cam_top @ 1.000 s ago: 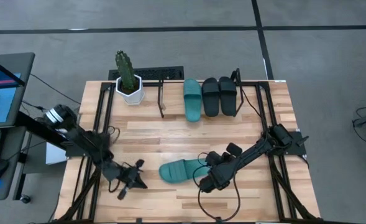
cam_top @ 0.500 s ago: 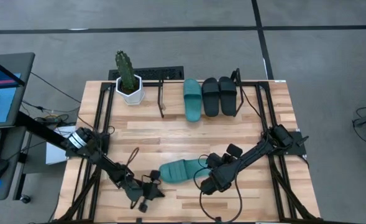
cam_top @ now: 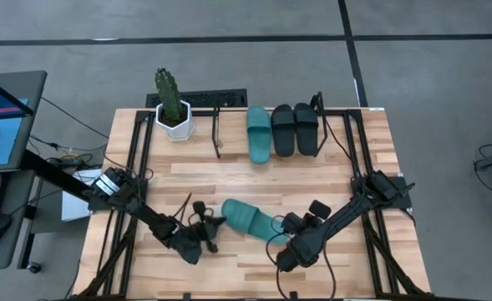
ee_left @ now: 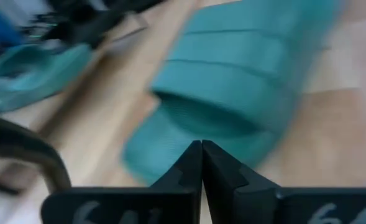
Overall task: Pick and place slides into the shelf
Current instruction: Put the green slide on the shelf
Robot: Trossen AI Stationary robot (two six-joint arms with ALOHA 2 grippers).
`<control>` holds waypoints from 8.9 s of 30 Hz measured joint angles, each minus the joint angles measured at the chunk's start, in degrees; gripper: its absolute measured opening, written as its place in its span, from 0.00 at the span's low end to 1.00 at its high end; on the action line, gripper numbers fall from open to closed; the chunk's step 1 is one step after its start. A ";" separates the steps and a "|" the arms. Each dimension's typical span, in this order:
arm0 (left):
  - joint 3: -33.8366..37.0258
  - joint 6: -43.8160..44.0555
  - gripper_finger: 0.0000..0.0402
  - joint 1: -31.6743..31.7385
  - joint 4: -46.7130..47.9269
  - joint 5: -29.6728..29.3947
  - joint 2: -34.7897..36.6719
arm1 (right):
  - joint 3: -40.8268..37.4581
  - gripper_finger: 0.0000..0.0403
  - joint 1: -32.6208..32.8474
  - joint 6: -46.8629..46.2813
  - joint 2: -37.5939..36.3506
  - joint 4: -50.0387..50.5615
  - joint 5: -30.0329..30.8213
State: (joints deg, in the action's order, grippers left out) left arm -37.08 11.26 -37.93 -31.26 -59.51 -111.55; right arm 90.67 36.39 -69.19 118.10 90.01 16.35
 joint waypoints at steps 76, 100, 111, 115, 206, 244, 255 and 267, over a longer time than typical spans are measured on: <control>-7.47 -27.75 0.00 -3.26 -9.96 20.55 -0.46 | 0.00 0.15 0.26 -2.29 0.02 -1.58 -7.72; -25.07 -28.67 0.21 6.15 11.36 -0.76 -0.26 | -0.19 0.15 7.39 9.94 0.02 -0.05 20.86; -25.93 -21.80 0.32 7.95 10.81 -0.69 -0.24 | -21.42 0.15 17.13 -2.97 -4.08 -0.01 49.17; -27.45 -17.49 0.33 8.66 11.01 2.53 -0.24 | -28.48 0.15 19.74 -20.27 -9.19 -0.23 50.20; -83.56 33.60 0.02 18.27 110.30 21.47 -29.20 | -54.51 0.15 14.46 -20.81 -11.91 -24.52 37.56; -90.42 18.32 0.00 10.70 121.27 -8.40 -28.24 | -54.27 0.15 13.27 -23.91 -11.98 -27.93 34.48; -90.44 10.29 0.00 10.89 121.30 -17.89 -17.24 | -53.89 0.15 10.54 -23.80 -11.97 -28.12 34.82; -88.00 -0.30 0.00 15.25 121.21 -21.79 -5.94 | -52.92 0.15 7.97 -23.28 -11.80 -30.33 36.43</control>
State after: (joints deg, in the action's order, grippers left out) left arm -125.08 10.96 -22.68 89.95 -81.30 -117.49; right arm 37.76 44.36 -92.47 106.30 59.68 52.77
